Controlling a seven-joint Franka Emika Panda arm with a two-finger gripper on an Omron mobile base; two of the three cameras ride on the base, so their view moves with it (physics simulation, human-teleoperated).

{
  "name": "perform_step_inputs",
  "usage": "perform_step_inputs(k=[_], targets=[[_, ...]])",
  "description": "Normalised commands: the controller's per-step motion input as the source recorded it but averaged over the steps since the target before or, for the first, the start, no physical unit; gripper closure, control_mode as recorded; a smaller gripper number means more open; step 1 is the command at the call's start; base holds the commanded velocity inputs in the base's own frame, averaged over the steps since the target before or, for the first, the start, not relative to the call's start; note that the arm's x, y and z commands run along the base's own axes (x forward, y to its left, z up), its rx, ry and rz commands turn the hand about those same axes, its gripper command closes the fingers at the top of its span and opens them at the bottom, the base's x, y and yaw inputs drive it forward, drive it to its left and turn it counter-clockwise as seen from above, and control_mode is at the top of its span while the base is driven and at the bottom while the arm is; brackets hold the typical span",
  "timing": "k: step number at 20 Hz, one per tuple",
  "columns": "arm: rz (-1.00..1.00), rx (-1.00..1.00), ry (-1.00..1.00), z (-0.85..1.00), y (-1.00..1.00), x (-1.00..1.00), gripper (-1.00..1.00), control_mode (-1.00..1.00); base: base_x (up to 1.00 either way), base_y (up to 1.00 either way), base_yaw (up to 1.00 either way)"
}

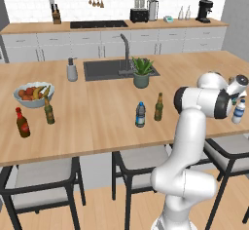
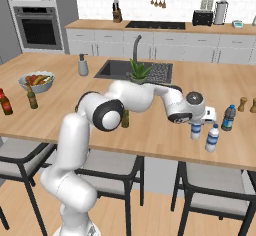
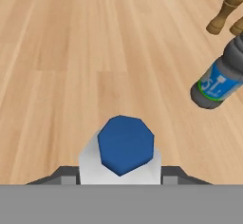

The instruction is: Move the plastic bottles in the middle to the plastics group, and the glass bottles in the middle to the glass group.

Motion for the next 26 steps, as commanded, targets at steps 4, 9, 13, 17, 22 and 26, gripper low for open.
perform_step_inputs(k=[4, 9, 13, 17, 22, 26], targets=[[-0.04, 0.00, 0.00, 0.08, -0.17, 0.23, 1.00, -1.00, 0.00, 0.00, 0.00], [-0.02, 0.00, 0.00, 0.23, -0.17, 0.35, 1.00, -1.00, 0.00, 0.00, 0.00], [0.00, 0.00, 0.00, 0.04, -0.01, 0.21, 1.00, -1.00, 0.00, 0.00, 0.00], [0.00, 0.00, 0.00, -0.10, -0.06, 0.26, 1.00, -1.00, 0.00, 0.00, 0.00], [0.00, 0.00, 0.00, -0.35, -0.01, 0.09, 1.00, -1.00, 0.00, 0.00, 0.00], [0.00, 0.00, 0.00, -0.13, -0.03, 0.00, 1.00, -1.00, 0.00, 0.00, 0.00]])
